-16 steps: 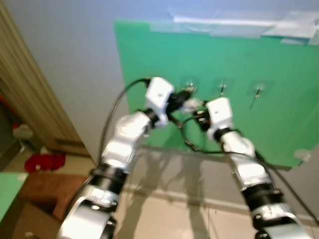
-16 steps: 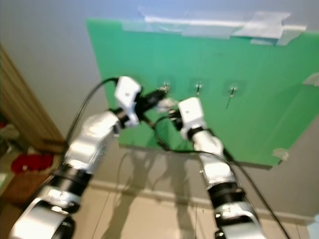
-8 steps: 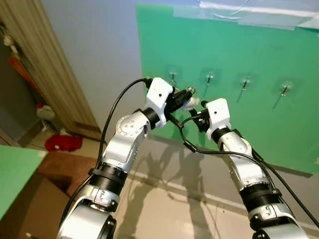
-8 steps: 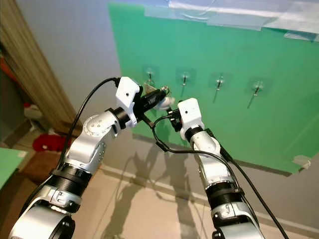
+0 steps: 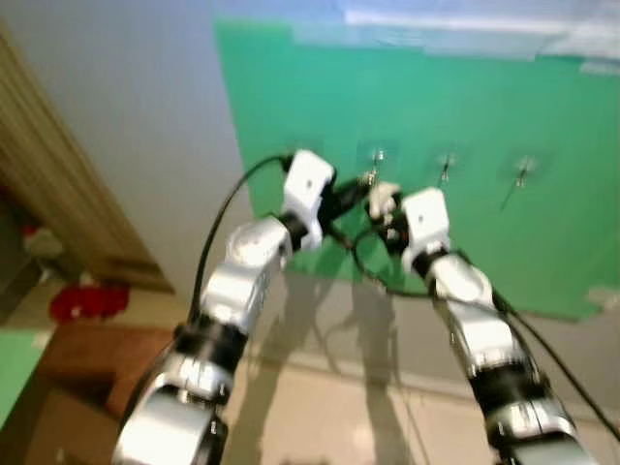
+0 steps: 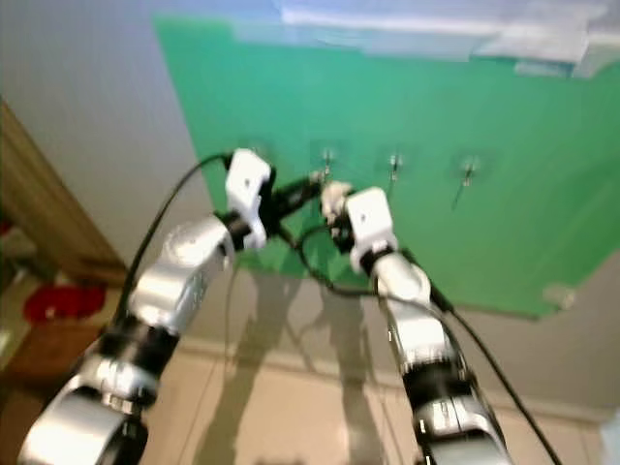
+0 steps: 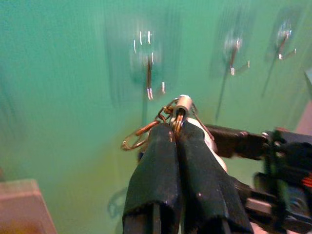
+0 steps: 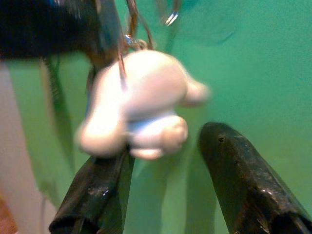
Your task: Hang keys on a hook
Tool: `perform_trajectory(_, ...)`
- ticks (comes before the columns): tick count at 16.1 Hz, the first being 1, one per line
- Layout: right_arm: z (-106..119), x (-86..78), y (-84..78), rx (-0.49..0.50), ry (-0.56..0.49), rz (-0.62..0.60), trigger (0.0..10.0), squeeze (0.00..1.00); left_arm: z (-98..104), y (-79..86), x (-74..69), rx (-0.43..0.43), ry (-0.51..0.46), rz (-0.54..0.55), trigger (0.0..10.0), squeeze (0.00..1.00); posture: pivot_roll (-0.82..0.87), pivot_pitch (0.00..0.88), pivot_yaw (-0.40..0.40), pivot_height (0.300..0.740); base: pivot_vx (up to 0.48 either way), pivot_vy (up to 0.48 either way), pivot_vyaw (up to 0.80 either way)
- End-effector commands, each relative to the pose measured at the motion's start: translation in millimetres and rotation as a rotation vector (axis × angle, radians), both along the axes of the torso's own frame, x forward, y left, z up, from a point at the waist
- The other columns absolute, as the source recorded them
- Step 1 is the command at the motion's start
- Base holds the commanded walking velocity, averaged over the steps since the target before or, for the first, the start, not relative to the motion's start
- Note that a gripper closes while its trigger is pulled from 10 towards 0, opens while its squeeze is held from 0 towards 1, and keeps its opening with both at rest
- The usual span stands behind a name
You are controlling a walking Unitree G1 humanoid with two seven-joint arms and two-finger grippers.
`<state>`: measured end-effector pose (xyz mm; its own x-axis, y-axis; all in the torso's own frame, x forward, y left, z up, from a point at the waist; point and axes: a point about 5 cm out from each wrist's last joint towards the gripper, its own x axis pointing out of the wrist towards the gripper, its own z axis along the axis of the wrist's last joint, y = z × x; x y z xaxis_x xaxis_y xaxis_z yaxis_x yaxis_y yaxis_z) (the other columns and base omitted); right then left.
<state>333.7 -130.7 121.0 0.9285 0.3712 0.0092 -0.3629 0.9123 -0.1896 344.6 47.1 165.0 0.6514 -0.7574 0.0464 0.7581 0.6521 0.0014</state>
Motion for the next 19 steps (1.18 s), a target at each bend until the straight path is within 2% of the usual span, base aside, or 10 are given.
perform_trajectory(1, 3.2, -1.6, 3.9, 0.005, -0.007, 0.021, 10.0, 0.0, -0.4, -4.7, 1.2, -0.003, 0.026, -0.035, 0.0, 0.0, -0.11, 0.0, 0.09, 0.74, 0.0, 0.0, 0.0)
perform_trajectory(5, -1.0, -6.0, 2.3, 0.004, 0.005, 0.012, 10.0, 0.0, -5.3, -23.4, 6.8, -0.007, 0.122, -0.12, 0.0, 0.0, -0.14, 0.0, 0.118, 0.74, 0.0, 0.0, 0.0)
perform_trajectory(9, -0.6, -9.6, 1.5, 0.009, 0.006, -0.003, 10.0, 0.0, -4.6, -31.0, 13.2, -0.019, 0.182, -0.142, 0.0, 0.0, -0.16, 0.0, 0.14, 0.74, 0.0, 0.0, 0.0)
perform_trajectory(12, -2.4, -17.0, 3.2, 0.025, 0.011, 0.02, 10.0, 0.0, -1.4, -29.7, 20.5, -0.051, 0.226, -0.118, 0.0, 0.0, -0.17, 0.0, 0.151, 0.74, 0.0, 0.0, 0.0)
perform_trajectory(13, -5.7, -26.0, 2.9, 0.039, 0.025, 0.064, 10.0, 0.0, 2.2, -26.2, 25.7, -0.054, 0.231, -0.096, 0.0, 0.0, -0.18, 0.0, 0.154, 0.74, 0.0, 0.0, 0.0)
perform_trajectory(15, -8.0, -29.5, 1.6, 0.039, 0.034, 0.072, 10.0, 0.0, 3.8, -24.6, 27.8, -0.054, 0.23, -0.087, 0.0, 0.0, -0.18, 0.0, 0.159, 0.74, 0.0, 0.0, 0.0)
perform_trajectory(16, -14.4, -37.5, -1.7, 0.037, 0.06, 0.076, 10.0, 0.0, 8.8, -20.4, 32.6, -0.053, 0.221, -0.065, 0.0, 0.0, -0.2, 0.0, 0.167, 0.74, 0.0, 0.0, 0.0)
perform_trajectory(19, -20.9, -47.2, -4.1, 0.035, 0.084, 0.066, 10.0, 0.0, 18.9, -16.8, 38.8, -0.056, 0.185, -0.041, 0.0, 0.0, -0.22, 0.0, 0.185, 0.74, 0.0, 0.0, 0.0)
